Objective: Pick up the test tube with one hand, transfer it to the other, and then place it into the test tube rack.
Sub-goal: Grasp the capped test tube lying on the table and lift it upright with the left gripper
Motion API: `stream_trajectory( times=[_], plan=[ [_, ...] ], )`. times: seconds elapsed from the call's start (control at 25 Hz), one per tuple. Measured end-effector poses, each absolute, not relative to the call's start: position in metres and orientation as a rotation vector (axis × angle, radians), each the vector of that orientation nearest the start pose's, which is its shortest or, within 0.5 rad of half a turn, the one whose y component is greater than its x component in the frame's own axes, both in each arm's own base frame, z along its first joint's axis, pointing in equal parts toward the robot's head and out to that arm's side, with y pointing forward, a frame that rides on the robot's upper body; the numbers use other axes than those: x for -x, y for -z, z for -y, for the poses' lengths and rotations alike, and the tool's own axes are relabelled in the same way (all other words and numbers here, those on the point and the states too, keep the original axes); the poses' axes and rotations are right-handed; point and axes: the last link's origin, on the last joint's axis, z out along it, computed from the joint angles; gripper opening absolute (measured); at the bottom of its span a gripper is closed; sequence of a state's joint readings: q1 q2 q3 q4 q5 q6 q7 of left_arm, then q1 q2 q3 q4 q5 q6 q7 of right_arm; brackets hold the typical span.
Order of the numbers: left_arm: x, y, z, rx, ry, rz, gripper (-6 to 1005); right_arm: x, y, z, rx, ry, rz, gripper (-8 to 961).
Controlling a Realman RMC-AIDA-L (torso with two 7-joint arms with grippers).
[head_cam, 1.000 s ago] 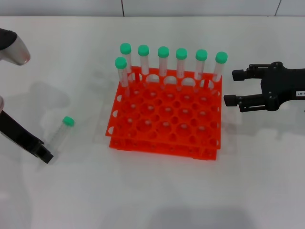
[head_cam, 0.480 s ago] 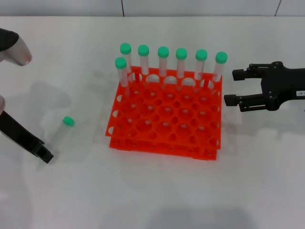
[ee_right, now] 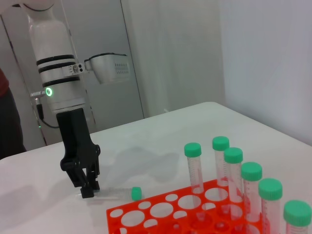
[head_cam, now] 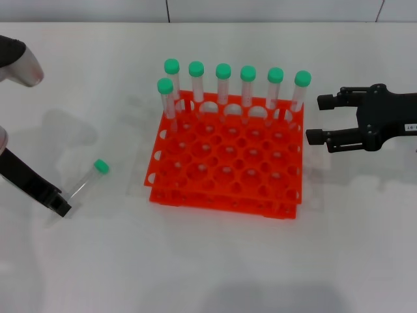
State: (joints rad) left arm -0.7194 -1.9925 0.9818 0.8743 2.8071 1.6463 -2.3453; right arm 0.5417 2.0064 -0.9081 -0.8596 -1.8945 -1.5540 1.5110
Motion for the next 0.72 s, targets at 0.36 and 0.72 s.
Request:
stream_trajectory(
  times=[0.36, 0.72],
  plan=[
    [0.281, -0.039, -0.356, 2.499, -0.705, 1.331, 191, -0.227, -0.035, -0.355, 2.801, -0.567, -0.41, 784],
    [0.285, -0.051, -0.365, 2.456, -0.516, 1.355, 192, -0.227, -0.037, -0.356, 2.782, -0.591, -0.413, 784]
  ],
)
